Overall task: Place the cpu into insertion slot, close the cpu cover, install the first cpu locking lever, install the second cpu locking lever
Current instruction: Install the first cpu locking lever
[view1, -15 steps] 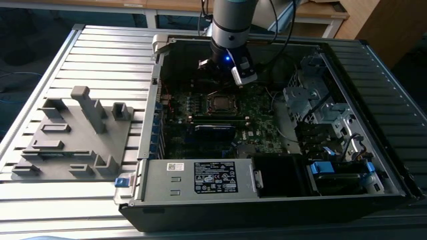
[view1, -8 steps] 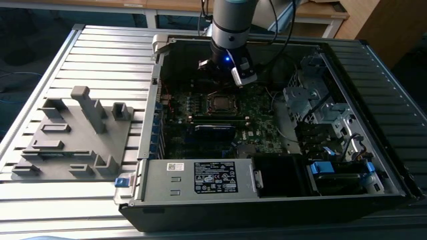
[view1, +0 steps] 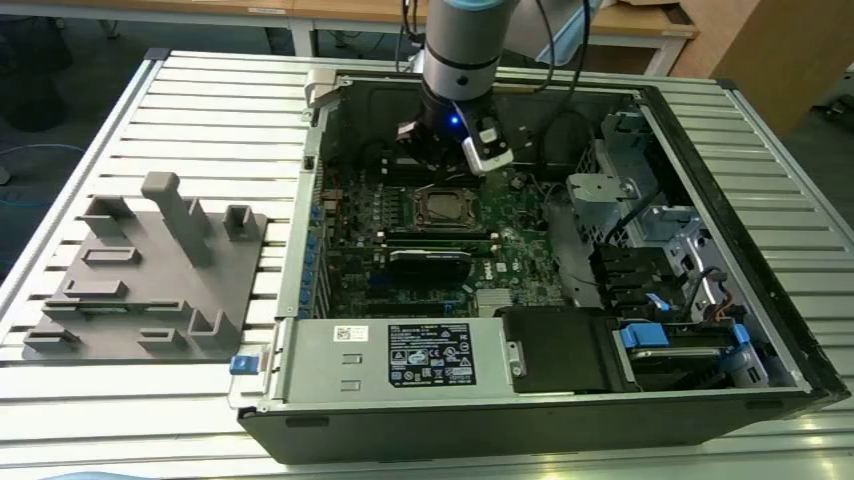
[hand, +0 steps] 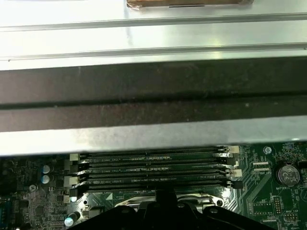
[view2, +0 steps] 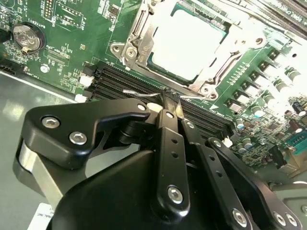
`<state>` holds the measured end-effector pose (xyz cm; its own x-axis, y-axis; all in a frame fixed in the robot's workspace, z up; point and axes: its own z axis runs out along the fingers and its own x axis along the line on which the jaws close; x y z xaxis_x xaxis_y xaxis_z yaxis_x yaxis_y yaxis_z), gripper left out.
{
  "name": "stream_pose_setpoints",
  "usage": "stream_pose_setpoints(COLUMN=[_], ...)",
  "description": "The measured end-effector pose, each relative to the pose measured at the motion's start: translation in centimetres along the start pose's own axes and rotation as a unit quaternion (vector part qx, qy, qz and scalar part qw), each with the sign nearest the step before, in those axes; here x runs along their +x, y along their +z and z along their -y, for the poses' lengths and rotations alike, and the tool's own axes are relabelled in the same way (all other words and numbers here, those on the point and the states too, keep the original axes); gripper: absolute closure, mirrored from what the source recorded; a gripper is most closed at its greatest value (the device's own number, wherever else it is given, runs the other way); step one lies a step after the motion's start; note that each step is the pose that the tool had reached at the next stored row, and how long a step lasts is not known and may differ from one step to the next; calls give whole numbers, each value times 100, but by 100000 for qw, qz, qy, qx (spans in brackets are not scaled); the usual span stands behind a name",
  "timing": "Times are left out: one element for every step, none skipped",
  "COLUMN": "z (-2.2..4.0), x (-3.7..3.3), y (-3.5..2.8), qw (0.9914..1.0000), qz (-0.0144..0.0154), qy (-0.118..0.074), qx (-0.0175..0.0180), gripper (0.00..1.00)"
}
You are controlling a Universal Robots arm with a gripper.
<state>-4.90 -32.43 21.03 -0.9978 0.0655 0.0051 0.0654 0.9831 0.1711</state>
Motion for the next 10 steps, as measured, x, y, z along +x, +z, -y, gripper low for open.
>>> stream_pose_setpoints(z=[1, 1, 2, 2, 2, 2, 2, 1, 1, 1], x=[0, 0, -2, -6, -12, -20, -29, -37, -43, -46], y=[5, 9, 13, 16, 19, 21, 24, 26, 27, 28], qw=[100000, 100000, 100000, 100000, 100000, 100000, 100000, 100000, 100000, 100000], qz=[1, 1, 1, -2, -1, -1, 2, 3, 1, 2], qy=[0, 0, 7, 4, 2, 3, 0, -1, -3, -2], qx=[1, 3, 3, 6, 13, 28, 41, 38, 45, 44], gripper=[89, 89, 89, 89, 89, 89, 89, 89, 89, 89])
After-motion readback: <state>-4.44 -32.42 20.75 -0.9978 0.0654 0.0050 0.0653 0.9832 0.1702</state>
